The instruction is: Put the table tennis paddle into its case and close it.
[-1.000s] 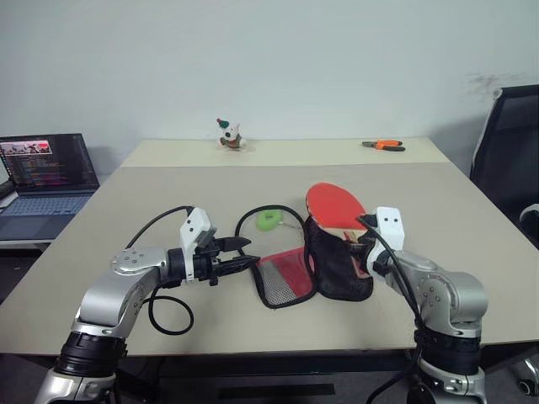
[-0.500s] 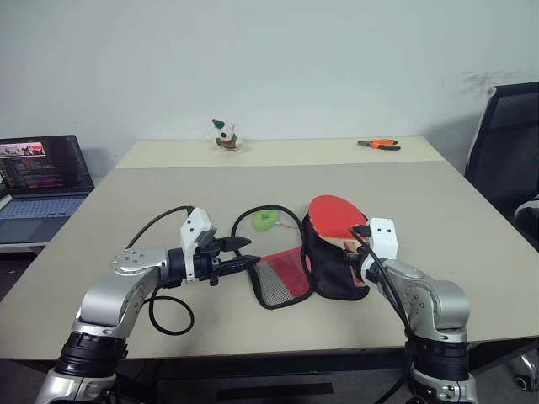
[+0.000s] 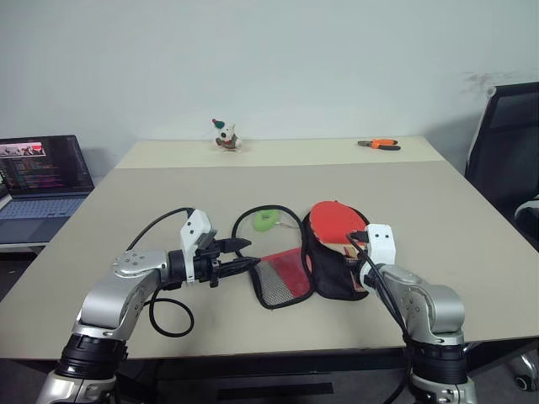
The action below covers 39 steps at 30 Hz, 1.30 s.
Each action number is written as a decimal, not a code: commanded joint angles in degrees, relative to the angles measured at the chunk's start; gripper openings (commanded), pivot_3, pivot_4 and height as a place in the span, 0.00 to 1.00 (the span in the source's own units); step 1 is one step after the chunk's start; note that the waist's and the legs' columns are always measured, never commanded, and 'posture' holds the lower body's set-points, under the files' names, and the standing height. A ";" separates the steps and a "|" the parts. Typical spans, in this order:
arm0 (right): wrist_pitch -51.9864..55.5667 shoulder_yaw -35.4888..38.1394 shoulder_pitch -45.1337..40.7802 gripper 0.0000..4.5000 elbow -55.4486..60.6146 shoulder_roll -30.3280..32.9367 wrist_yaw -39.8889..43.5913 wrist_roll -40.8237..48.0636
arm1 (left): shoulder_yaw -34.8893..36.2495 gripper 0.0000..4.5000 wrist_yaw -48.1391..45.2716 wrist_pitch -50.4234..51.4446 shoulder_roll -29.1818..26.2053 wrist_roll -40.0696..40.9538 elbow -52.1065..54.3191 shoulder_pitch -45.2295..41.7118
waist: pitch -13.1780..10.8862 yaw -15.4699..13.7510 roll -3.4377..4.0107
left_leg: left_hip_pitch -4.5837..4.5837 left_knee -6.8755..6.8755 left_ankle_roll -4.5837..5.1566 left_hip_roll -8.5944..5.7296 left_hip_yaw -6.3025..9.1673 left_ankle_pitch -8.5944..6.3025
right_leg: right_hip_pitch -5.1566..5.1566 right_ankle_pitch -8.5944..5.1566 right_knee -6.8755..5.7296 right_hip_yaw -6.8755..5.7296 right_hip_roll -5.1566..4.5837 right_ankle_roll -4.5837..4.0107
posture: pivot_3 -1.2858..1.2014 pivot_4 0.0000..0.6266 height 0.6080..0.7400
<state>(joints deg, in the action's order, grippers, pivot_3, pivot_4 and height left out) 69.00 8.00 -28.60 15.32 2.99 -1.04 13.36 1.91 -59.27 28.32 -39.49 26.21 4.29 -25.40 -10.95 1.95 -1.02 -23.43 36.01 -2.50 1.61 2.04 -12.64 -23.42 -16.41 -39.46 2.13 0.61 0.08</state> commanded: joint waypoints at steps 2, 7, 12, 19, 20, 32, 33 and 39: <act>-1.85 -0.90 -0.10 0.62 2.89 0.46 0.58 -0.05 | 0.60 0.59 0.31 -0.86 -0.11 0.01 1.30 -0.13 | 0.02 -0.01 -0.03 | 0.00 0.00 0.00 0.00 0.00 0.00 | 0.00 0.00 -0.01 0.00 0.00 0.00 | 0.52 0.24 1.00; -1.62 -1.87 -0.43 0.99 3.99 1.19 3.02 1.25 | 0.69 0.59 0.80 -0.86 -0.02 -0.17 1.27 0.05 | 0.03 0.00 -0.05 | 0.00 0.01 0.00 0.00 0.00 0.00 | 0.00 0.00 -0.01 0.00 0.00 0.00 | 0.52 0.24 1.00; -1.22 -6.11 -1.50 0.99 12.74 11.87 20.51 11.08 | 1.22 0.59 2.21 -1.08 -0.11 -0.97 0.34 0.74 | 0.03 0.00 -0.05 | 0.01 0.02 0.00 0.00 0.00 0.00 | 0.00 0.00 0.00 -0.01 0.00 0.00 | 0.52 0.24 1.00; -1.82 -1.24 -3.19 1.00 17.58 28.80 38.89 24.51 | -1.47 0.39 5.39 -7.18 -0.83 -9.63 -8.51 -0.76 | 0.06 -0.06 -0.10 | 0.06 0.05 0.03 -0.06 0.02 -0.01 | 0.06 -0.02 0.04 -0.04 0.08 0.05 | 0.52 0.24 1.00; -2.08 -0.84 -3.64 1.00 17.29 29.69 39.72 25.44 | -2.07 0.31 5.82 -8.75 -0.83 -11.22 -10.04 -1.12 | 0.06 -0.06 -0.11 | 0.09 0.06 0.02 -0.06 0.00 -0.01 | 0.08 -0.02 0.02 -0.02 0.09 0.05 | 0.52 0.24 1.00; -7.16 -0.45 -3.63 1.00 15.63 32.32 40.14 27.29 | -6.67 0.01 7.79 -10.61 4.14 -17.32 -22.05 -4.78 | 0.10 -0.11 -0.17 | 0.07 0.08 0.02 -0.06 -0.07 -0.01 | 0.08 0.06 0.05 0.04 0.13 0.00 | 0.52 0.24 1.00; -7.28 -0.24 -3.38 1.00 15.72 32.86 40.52 27.75 | -6.83 0.01 7.65 -10.58 4.73 -17.32 -23.18 -5.37 | 0.10 -0.13 -0.17 | 0.07 0.08 0.02 -0.05 -0.06 -0.01 | 0.08 0.06 0.04 0.03 0.14 -0.01 | 0.52 0.24 1.00; -10.07 -0.40 0.37 1.00 17.51 39.90 47.65 29.41 | -8.52 0.01 6.97 -12.65 8.87 -18.82 -30.85 -9.79 | 0.13 -0.71 -0.21 | 0.08 0.16 0.03 -0.09 -0.02 -0.01 | 0.16 0.06 0.03 -0.02 0.12 0.04 | 0.52 0.24 1.00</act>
<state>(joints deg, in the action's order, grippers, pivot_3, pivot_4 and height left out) 61.11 6.40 -28.45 30.79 41.33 44.15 41.81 -5.75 -52.12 16.90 -31.42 8.34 -25.04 -34.13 -10.82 1.24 -1.24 -23.35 36.19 -2.47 1.51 2.05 -12.65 -23.24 -16.34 -39.43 2.09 0.69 0.14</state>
